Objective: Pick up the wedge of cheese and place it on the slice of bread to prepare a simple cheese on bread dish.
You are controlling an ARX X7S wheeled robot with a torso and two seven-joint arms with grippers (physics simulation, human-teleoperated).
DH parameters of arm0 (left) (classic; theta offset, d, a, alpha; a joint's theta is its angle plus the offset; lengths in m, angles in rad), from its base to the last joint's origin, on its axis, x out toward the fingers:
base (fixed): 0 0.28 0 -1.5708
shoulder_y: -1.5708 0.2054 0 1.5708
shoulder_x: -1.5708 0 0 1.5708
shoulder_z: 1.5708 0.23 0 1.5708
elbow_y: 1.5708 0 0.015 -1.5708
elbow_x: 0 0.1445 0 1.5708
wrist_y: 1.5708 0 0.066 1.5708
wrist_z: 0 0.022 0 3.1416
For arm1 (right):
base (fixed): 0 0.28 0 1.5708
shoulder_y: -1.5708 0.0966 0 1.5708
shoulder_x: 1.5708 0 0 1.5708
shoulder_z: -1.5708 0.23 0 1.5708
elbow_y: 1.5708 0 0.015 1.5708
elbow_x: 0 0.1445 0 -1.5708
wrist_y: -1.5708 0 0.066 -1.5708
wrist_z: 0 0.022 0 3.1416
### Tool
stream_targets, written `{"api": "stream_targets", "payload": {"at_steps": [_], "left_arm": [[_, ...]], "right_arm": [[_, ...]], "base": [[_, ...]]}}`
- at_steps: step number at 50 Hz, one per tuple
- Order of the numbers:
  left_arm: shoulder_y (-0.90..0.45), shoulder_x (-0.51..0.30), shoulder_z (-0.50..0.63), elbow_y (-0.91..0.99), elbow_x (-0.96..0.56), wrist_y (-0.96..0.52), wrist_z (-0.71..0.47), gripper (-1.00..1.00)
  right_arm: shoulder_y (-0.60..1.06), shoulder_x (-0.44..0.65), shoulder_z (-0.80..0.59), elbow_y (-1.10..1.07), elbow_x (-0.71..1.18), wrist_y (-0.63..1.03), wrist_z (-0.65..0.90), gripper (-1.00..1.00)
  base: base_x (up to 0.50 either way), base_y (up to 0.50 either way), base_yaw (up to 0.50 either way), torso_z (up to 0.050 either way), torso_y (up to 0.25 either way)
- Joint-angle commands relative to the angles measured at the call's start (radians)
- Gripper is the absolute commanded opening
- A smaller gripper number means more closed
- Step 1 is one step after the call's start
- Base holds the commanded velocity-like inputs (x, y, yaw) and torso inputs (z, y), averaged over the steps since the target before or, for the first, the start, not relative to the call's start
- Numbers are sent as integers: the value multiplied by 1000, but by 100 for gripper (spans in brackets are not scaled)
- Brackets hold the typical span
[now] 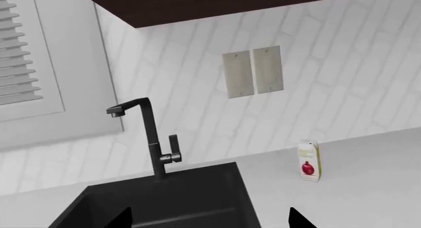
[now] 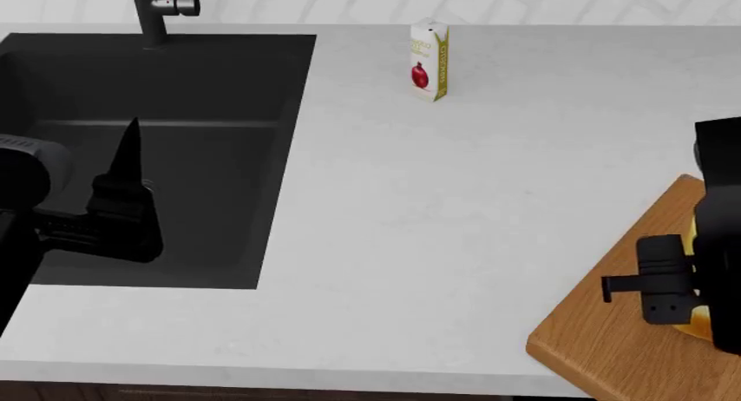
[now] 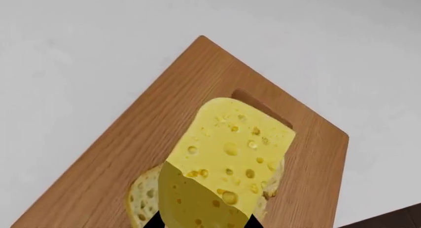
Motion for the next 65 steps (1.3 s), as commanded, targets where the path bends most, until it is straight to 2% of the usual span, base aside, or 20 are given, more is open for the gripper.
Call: {"api": "stream_targets", "payload": {"at_steps": [1, 42, 43, 45, 55, 65], "left_arm": [[0, -3, 0, -3, -6, 2, -5, 100], [-3, -11, 7, -14, -27, 4, -19, 100], [-2, -11, 7, -14, -28, 4, -19, 100], [-3, -12, 7, -17, -28, 4, -20, 100], [-4, -12, 7, -20, -35, 12, -19, 100], [0, -17, 11, -26, -34, 33, -15, 100]], "right_arm": [[-26, -7, -1, 10, -39, -11, -33, -100], [-101, -18, -34, 32, -88, -41, -62, -100], [-103, -21, -37, 36, -85, -36, -63, 100], [-90, -24, -44, 39, -65, 12, -96, 100], [-59, 13, -22, -39, -51, 6, -14, 100], [98, 65, 37, -142, 16, 87, 79, 100]], "base": [[0, 0, 0, 0, 0], [0, 0, 0, 0, 0], [0, -3, 0, 0, 0], [0, 0, 0, 0, 0], [0, 0, 0, 0, 0], [0, 0, 0, 0, 0]]}}
